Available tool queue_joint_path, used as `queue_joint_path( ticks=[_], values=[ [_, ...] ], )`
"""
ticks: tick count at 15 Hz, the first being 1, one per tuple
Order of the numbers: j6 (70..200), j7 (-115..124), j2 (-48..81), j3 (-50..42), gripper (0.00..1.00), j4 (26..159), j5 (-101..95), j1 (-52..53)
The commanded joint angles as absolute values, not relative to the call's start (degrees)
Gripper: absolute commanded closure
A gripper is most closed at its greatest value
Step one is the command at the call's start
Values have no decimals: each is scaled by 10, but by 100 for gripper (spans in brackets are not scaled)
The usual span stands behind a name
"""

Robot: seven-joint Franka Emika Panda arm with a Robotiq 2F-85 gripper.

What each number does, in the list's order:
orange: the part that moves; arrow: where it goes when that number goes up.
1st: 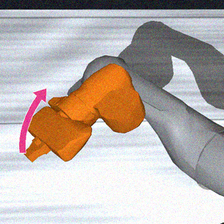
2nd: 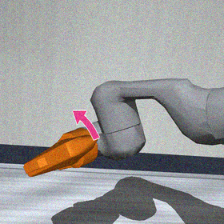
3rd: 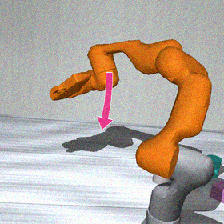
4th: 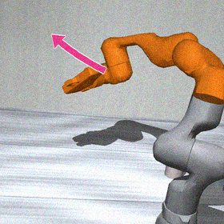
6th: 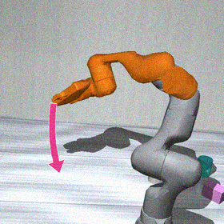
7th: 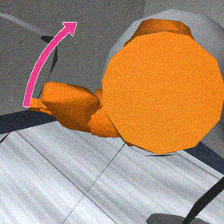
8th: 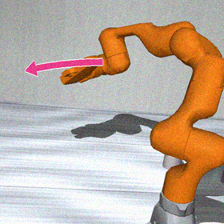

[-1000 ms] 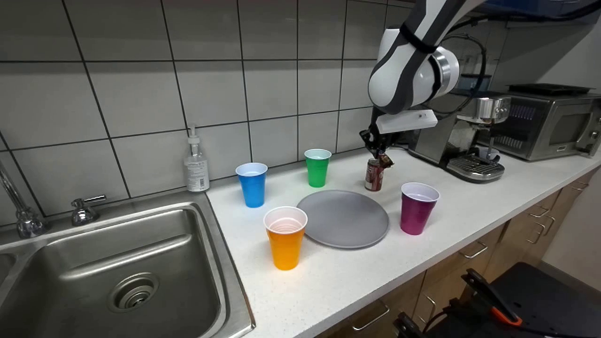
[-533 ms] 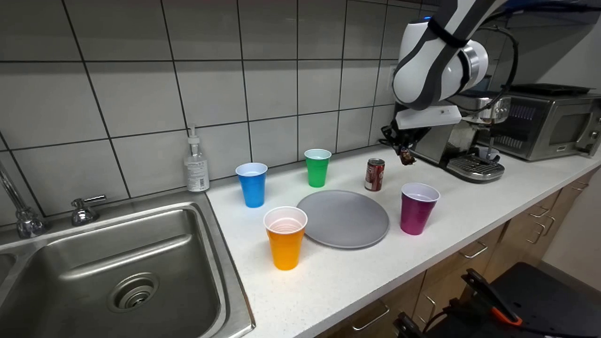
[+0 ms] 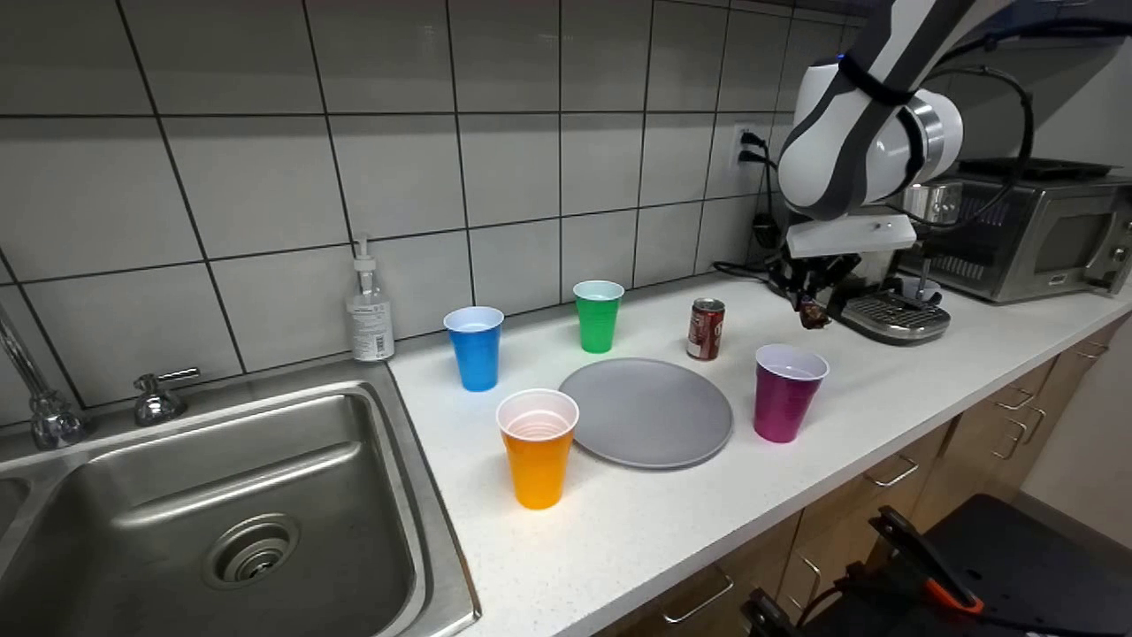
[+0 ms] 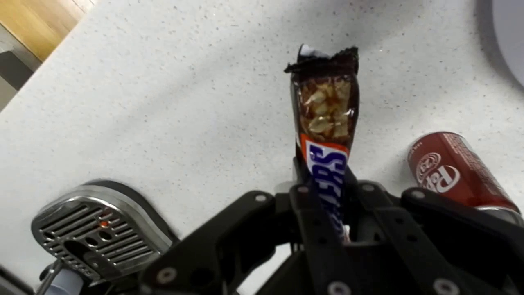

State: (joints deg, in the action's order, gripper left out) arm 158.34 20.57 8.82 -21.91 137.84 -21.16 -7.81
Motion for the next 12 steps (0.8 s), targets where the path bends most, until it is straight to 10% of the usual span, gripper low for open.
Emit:
queue_joint_path(
  ticks=[1, 12],
  values=[
    [1572, 222, 128, -228, 96, 1359, -210, -93],
    [1572, 119, 237, -210, 96, 1323, -92, -124]
  ],
)
